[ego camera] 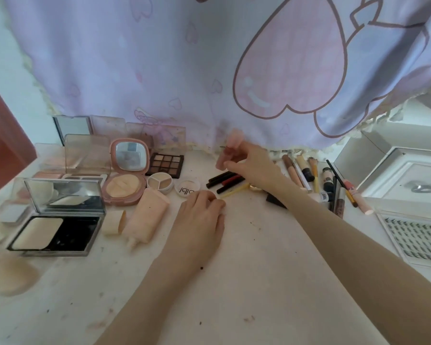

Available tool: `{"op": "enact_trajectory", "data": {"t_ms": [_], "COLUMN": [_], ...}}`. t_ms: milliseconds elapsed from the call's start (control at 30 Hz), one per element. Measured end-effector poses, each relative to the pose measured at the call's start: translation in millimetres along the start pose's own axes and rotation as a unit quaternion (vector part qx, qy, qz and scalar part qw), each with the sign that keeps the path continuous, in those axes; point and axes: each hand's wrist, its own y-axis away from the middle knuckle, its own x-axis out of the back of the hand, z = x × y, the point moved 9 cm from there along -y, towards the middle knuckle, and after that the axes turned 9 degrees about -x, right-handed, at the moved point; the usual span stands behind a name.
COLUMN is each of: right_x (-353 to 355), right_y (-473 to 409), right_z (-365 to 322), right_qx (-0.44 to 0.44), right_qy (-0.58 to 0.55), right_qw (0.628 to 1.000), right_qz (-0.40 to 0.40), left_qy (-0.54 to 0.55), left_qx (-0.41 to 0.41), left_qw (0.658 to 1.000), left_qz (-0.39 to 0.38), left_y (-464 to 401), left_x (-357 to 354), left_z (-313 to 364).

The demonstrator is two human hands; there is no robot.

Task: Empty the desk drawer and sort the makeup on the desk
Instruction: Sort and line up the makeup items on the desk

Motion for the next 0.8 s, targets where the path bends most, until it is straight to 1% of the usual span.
{"op": "enact_trajectory", "data": {"t_ms": [67,167,267,400,500,600,700,800], "right_x": [-19.2,-42.1,-52.5,-54.6,-54.5,-44.3,-16.9,19.8], "right_y": [-17.7,-39.7,-50.4,-53.5,-50.8,-40.8,-22.7,2.6], "right_z": [-7.1,-9.4,-11.4,-11.8,-10.1,-9.6,-8.7,-0.6], "right_qx": [0.001,0.002,0.005,0.011,0.019,0.019,0.030,0.027], "right_qy": [0.015,0.066,0.094,0.100,0.111,0.105,0.121,0.143], "right_qw": [1.000,0.997,0.995,0.995,0.994,0.994,0.991,0.986], "right_qz": [-0.022,-0.031,-0.022,-0.009,0.000,0.013,0.047,0.077], "left_qy": [-0.028,-0.063,-0.090,-0.109,-0.121,-0.126,-0.131,-0.100], "left_qx": [0.013,0.013,0.010,0.002,0.005,0.007,0.008,0.016], "left_qw": [1.000,0.998,0.996,0.994,0.992,0.991,0.990,0.994], "left_qz": [0.002,0.006,-0.006,-0.013,-0.034,-0.047,-0.043,-0.029], "left_y": [3.4,4.8,4.3,4.5,5.0,4.8,4.2,3.7], "left_x": [-0.7,-0.5,-2.9,-4.1,-6.6,-7.2,-6.1,-3.4], "left_z": [-2.7,-2.1,-2.4,-1.0,-2.1,-3.2,-3.4,-4.6]}}
